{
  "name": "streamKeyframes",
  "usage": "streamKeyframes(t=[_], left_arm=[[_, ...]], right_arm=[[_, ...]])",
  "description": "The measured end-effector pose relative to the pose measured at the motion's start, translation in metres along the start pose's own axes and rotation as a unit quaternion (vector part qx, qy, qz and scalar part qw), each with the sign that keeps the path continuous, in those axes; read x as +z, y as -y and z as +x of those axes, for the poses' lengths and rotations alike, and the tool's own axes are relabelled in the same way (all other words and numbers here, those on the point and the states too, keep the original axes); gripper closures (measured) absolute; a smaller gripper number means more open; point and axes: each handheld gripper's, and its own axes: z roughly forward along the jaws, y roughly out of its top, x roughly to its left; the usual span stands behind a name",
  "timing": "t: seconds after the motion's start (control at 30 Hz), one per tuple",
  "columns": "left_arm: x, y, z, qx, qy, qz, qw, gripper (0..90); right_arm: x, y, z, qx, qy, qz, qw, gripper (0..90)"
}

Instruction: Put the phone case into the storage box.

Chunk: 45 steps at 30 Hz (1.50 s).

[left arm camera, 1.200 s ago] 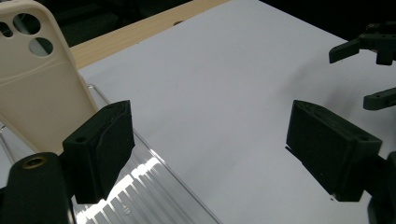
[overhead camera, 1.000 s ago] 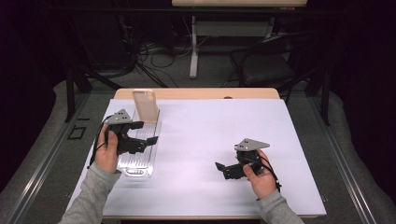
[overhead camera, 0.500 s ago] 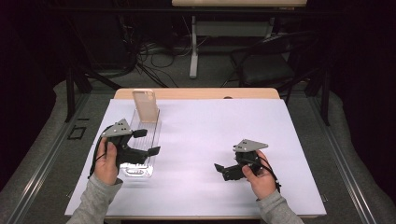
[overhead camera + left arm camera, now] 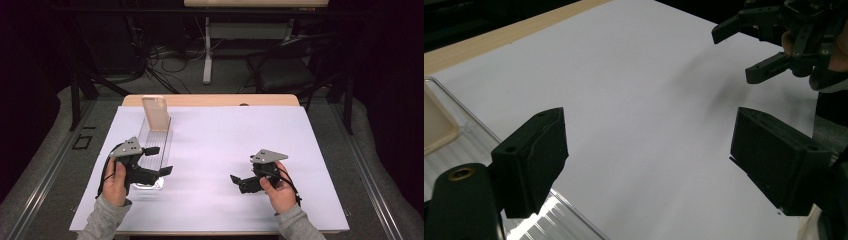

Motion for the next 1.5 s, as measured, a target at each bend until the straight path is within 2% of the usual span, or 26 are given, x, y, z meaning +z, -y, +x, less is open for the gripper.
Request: streamKeyframes(t=[0.33,0.67,1.17,1.5], left_arm=[[0.013,0.01,-0.006,-0.012,0.007,-0.001,0.9999,15.4],[0.023,0.015,-0.012,-0.009,0.014,0.003,0.9999,15.4],[0.029,0.019,-0.014,-0.005,0.016,0.009,0.9998,15.4],[0.031,0.02,-0.014,-0.009,0.014,0.008,0.9998,15.4]], right_arm=[[0.002,0.001,0.003,-0.007,-0.001,0.002,1.0,2.2],[0.004,0.002,0.006,-0.014,-0.005,0.007,0.9999,2.4],[0.005,0.004,0.007,-0.017,-0.005,0.009,0.9998,2.6],[0.005,0.004,0.007,-0.017,-0.005,0.008,0.9998,2.6]])
